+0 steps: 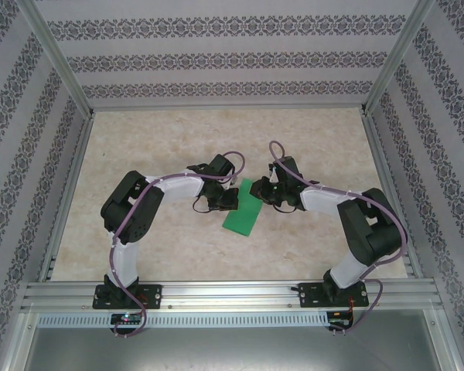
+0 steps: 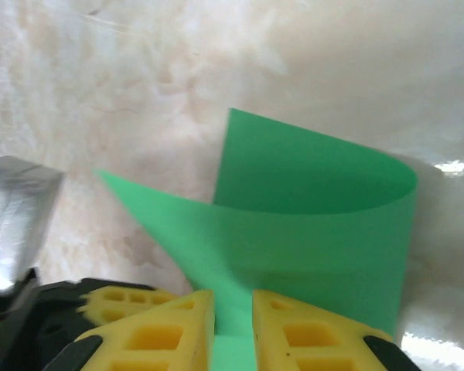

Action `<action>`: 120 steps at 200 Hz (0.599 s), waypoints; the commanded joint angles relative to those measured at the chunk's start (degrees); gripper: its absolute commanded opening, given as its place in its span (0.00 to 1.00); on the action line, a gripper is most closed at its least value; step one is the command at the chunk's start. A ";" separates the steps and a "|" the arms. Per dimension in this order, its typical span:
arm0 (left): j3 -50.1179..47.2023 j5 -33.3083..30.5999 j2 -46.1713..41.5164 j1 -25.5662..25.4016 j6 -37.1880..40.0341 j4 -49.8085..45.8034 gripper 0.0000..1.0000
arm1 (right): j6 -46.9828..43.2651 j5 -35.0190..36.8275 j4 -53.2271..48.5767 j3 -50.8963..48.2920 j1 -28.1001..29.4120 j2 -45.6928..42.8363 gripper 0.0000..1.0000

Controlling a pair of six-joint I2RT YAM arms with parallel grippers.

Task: Fold a paper plane with a square sheet of paper (pick it up from the middle)
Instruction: Fold the square sheet of paper in half at the center of the table.

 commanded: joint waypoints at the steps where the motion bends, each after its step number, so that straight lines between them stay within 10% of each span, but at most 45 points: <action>1: 0.35 -0.51 1.60 -0.95 1.31 -3.07 0.00 | -0.65 -0.16 2.27 -1.58 -0.51 3.19 0.21; 120: 0.52 -0.82 1.24 -0.91 1.66 -3.76 0.00 | -1.83 -3.05 0.89 2.70 -3.46 2.01 0.22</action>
